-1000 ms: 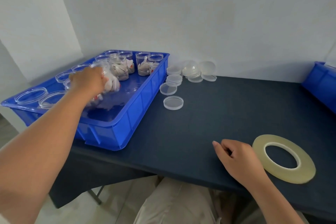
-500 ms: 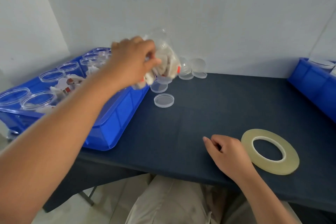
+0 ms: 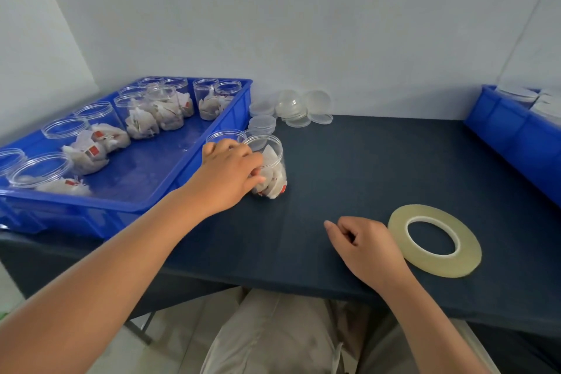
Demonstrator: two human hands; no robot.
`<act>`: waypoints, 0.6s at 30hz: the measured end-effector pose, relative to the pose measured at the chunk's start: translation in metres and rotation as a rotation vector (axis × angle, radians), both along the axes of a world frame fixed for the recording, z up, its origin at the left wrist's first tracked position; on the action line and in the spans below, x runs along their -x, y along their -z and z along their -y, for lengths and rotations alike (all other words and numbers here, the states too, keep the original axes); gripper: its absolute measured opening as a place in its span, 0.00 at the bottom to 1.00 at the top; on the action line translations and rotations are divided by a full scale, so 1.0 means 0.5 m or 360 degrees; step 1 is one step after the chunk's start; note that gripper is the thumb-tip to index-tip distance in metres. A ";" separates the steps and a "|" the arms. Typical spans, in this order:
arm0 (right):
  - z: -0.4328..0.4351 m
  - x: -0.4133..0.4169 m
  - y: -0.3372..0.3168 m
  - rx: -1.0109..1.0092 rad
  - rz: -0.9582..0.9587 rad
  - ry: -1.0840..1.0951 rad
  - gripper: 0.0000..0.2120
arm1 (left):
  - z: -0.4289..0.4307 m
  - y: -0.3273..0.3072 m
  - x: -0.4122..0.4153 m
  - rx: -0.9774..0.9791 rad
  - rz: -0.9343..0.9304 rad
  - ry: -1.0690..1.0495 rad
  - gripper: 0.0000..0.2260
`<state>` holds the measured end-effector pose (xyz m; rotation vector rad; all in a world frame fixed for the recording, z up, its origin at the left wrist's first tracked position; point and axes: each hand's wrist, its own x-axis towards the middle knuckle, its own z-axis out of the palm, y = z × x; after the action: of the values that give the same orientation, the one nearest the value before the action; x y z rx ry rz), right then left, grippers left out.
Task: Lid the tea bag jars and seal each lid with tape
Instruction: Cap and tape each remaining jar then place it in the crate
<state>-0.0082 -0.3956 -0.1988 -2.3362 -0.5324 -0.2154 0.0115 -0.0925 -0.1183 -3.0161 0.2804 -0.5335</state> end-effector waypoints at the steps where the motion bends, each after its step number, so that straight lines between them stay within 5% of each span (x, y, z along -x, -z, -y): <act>1: 0.000 0.001 -0.001 -0.0004 0.0000 0.0003 0.25 | 0.002 -0.001 0.003 -0.0044 0.0045 0.0031 0.08; 5: -0.001 0.000 -0.009 -0.0100 -0.0109 0.0036 0.22 | 0.034 -0.008 0.024 -0.0057 0.0001 0.0346 0.07; 8: 0.000 0.000 -0.007 -0.0178 -0.0188 -0.0001 0.51 | 0.077 -0.002 0.038 0.0060 -0.0020 0.0641 0.08; 11: -0.001 0.001 -0.006 -0.0303 -0.0239 -0.0072 0.61 | 0.114 0.011 0.040 0.0256 -0.0050 0.0906 0.10; 13: 0.002 0.001 -0.007 -0.0397 -0.0261 -0.0068 0.57 | 0.138 0.022 0.030 0.0556 -0.0149 0.1013 0.11; 15: 0.002 0.001 -0.010 -0.0411 -0.0224 -0.0009 0.45 | 0.164 0.032 0.010 0.1268 -0.0152 0.0905 0.12; 17: 0.000 0.003 -0.017 -0.0398 -0.0205 0.0009 0.37 | 0.173 0.050 -0.042 0.1690 0.0008 0.0454 0.13; 18: -0.001 0.003 -0.018 -0.0403 -0.0201 0.0012 0.36 | 0.169 0.058 -0.079 0.1559 0.0022 0.0151 0.15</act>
<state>-0.0098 -0.3950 -0.1896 -2.0894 -0.4090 -0.1293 0.0509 -0.1769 -0.1474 -3.9405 0.1946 -0.9183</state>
